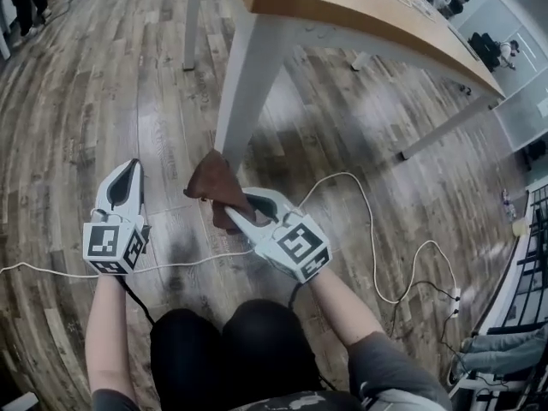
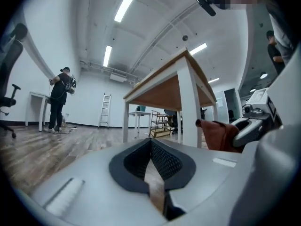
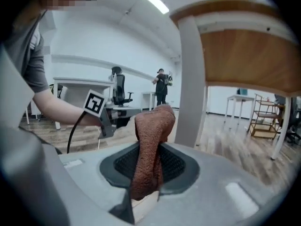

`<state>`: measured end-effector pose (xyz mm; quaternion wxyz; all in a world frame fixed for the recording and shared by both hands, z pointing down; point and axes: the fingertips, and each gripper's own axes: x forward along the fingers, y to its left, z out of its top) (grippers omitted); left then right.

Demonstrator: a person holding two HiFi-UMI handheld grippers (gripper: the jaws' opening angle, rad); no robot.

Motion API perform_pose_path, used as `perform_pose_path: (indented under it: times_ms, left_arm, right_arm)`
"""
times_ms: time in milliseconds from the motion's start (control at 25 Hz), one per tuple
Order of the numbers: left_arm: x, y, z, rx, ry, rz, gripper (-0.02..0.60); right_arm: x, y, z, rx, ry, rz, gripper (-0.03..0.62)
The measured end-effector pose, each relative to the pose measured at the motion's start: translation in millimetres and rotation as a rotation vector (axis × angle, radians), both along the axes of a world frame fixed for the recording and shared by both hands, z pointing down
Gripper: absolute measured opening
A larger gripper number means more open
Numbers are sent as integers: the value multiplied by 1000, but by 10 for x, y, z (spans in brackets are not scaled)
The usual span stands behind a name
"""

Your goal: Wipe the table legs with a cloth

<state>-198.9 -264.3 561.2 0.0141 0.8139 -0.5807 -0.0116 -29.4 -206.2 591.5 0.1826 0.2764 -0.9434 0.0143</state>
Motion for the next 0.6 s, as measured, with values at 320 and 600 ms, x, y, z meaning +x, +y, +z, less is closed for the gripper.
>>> perform_pose_path:
  times_ms: [320,600]
  left_arm:
    - [529,73,-848,98,19,100,20]
    - [784,143,-1334,162,-2,172,20]
  right_arm:
    - [165,-183,-1602,245,-199,126,89]
    - [297,-360,-2039,282,-260,213,89]
